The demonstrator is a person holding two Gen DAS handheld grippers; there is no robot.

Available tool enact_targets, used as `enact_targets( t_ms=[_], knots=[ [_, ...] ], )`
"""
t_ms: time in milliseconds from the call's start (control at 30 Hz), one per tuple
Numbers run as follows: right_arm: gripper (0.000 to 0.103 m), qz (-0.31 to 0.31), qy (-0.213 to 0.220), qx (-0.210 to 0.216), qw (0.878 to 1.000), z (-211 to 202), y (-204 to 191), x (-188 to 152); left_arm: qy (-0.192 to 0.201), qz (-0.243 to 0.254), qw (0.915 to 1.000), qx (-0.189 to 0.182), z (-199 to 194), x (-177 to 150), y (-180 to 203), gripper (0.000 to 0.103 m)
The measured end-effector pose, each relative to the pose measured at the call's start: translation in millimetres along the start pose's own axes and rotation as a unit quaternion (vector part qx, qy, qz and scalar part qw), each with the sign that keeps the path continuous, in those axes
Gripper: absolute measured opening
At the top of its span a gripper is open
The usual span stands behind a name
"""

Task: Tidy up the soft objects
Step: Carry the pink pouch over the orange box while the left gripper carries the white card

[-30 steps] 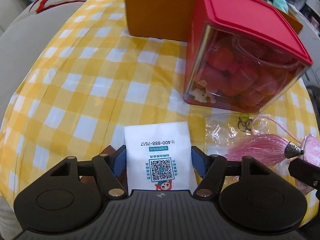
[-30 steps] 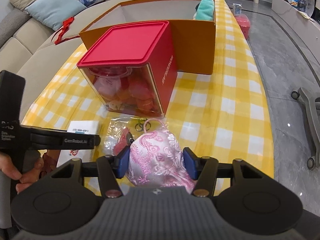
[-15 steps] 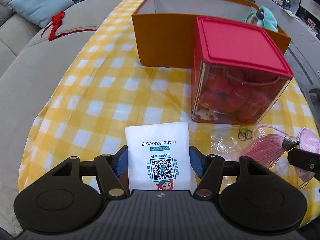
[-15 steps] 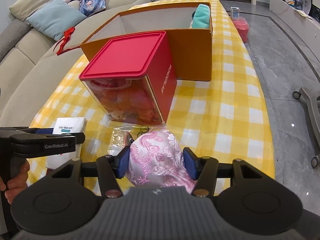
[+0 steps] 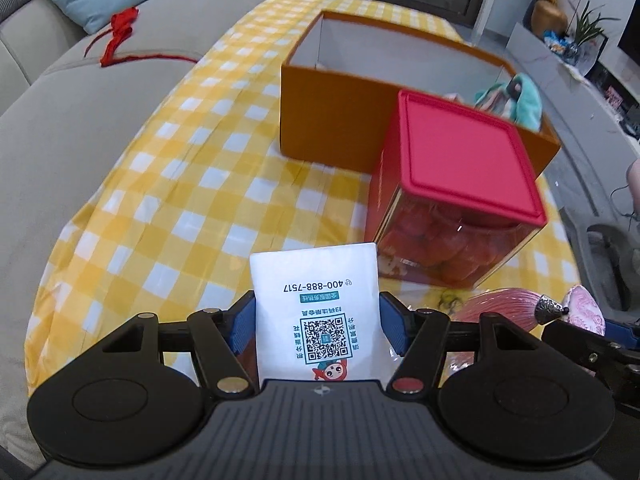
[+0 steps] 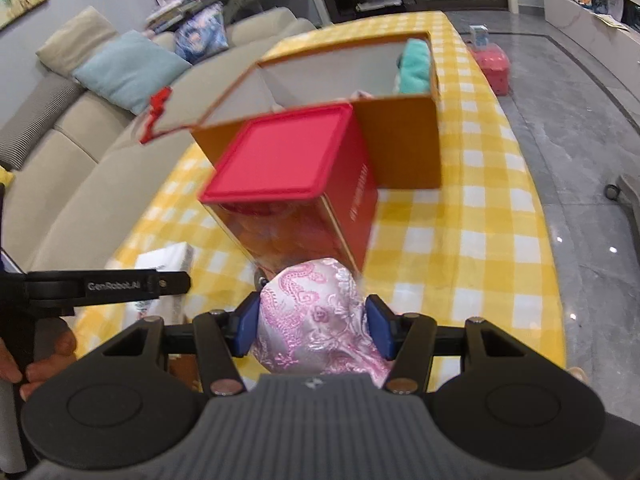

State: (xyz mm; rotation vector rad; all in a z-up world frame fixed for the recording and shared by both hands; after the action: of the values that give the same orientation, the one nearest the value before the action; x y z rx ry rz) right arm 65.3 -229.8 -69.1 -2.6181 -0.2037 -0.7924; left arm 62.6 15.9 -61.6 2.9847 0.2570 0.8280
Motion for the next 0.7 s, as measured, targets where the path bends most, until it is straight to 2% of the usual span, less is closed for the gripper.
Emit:
enact_targets(
  t_ms=[167, 467, 600, 700],
  knots=[
    [0.056, 0.001, 0.032, 0.036, 0.999, -19.4, -9.1, 13.3, 0.031, -0.002, 0.9994, -0.016, -19.6, 15.4, 0.1, 0.073],
    [0.056, 0.042, 0.088, 0.105, 0.990, -53.8, -6.9, 37.2, 0.054, -0.022, 0.9981, -0.023, -37.0, 36.9, -5.3, 0.073],
    [0.056, 0.007, 0.092, 0.086, 0.992, -60.7, -12.0, 52.0, 0.054, -0.025, 0.9979, -0.026, -40.8, 47.2, -5.6, 0.073],
    [0.056, 0.010, 0.100, 0.089, 0.991, -63.0, -10.3, 67.8, 0.057, -0.025, 0.9974, -0.035, -42.2, 59.9, -5.3, 0.074]
  ],
)
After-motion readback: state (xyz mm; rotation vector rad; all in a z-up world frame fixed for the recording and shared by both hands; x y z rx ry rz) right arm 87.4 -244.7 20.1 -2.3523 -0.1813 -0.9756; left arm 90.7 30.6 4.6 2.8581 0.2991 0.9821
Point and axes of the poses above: each gripper's, at about its wrist camera, not at the fingertips, and z roughly the way its jaws point, y to its right, x to its top, the point moved 3 cm from there along z, roughly the way its jaws point, and after that the axes turned 1 degree about -y, right-handed, at the moved point
